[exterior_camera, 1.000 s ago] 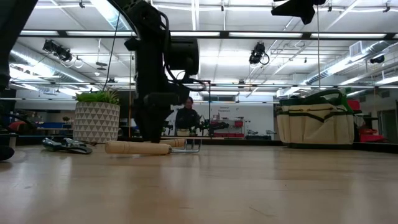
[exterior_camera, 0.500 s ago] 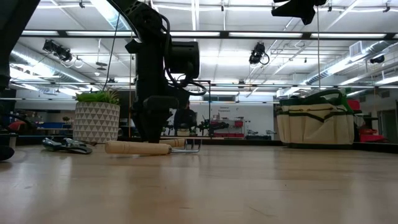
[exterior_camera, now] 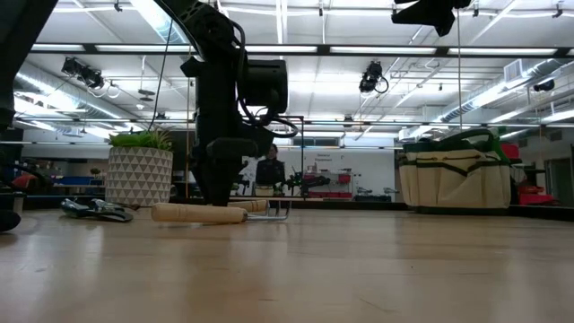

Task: Pick & Place Garden tools in Gardening bag
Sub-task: Put the top brown hand rake into the brown gardening bag

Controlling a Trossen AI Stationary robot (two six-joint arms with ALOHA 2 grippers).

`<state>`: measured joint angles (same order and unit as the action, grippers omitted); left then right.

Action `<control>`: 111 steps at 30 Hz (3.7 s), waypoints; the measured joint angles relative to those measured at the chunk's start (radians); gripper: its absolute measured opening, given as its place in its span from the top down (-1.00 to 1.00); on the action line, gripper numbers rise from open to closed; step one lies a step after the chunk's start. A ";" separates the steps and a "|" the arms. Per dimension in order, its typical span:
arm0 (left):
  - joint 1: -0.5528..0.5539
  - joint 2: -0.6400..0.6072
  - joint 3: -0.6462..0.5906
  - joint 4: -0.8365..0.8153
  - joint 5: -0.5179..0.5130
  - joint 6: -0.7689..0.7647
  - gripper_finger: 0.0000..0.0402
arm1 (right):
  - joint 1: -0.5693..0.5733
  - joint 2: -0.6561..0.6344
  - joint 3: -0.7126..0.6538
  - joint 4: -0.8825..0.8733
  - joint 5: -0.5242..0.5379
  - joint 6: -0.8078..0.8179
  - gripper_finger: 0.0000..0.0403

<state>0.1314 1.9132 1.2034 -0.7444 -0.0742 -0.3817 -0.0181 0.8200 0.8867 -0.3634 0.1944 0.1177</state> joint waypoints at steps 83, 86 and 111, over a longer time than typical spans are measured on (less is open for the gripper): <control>0.082 -0.335 0.003 0.642 0.244 0.053 0.61 | 0.000 0.000 0.000 0.164 -0.003 0.076 -0.07; 0.086 -0.338 0.003 0.719 0.264 0.053 0.61 | 0.000 0.000 0.000 0.168 -0.003 0.075 -0.07; 0.087 -0.338 0.003 1.027 0.389 0.107 0.61 | -0.060 0.142 0.000 0.399 -0.082 0.230 -0.07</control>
<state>0.2180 1.5753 1.2068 0.2822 0.3153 -0.2749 -0.0786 0.9623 0.8864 0.0359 0.1119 0.3480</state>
